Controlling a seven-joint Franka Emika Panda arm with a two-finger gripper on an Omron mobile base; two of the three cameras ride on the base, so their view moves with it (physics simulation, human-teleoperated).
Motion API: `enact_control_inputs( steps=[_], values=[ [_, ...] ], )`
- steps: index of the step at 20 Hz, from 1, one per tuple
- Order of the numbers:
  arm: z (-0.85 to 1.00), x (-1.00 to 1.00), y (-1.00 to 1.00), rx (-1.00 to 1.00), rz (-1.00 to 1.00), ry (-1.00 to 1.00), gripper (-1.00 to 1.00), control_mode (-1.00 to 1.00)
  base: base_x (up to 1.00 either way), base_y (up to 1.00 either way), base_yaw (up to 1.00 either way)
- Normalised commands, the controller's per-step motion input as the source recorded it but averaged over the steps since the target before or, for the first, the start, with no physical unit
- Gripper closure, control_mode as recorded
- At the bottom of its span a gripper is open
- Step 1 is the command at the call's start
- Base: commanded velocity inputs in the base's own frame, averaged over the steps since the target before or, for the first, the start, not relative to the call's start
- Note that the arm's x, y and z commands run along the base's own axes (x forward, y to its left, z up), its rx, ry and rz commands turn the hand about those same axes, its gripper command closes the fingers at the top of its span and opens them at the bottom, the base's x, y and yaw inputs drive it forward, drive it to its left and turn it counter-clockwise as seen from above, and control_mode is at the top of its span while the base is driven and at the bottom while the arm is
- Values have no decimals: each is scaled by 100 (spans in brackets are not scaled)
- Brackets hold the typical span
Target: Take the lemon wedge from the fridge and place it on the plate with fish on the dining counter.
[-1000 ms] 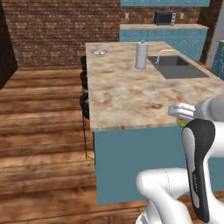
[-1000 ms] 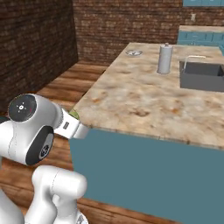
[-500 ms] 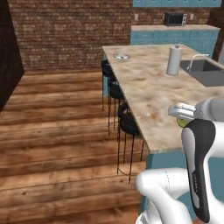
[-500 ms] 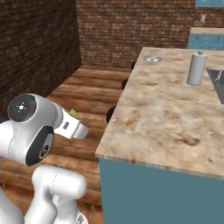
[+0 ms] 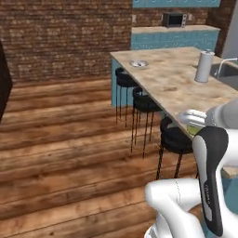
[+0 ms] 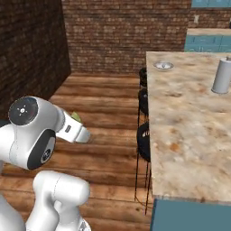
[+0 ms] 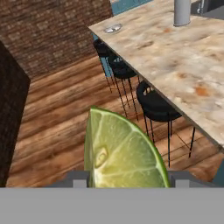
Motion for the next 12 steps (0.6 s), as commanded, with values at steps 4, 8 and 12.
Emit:
enact_control_inputs(
  steps=[4, 8, 12],
  values=[
    [0, 0, 0, 0, 0, 0, 100, 100, 100, 100, -60],
    [0, 0, 0, 0, 0, 0, 100, 100, 100, 100, -57],
    [0, 0, 0, 0, 0, 0, 100, 100, 100, 100, -47]
  ],
)
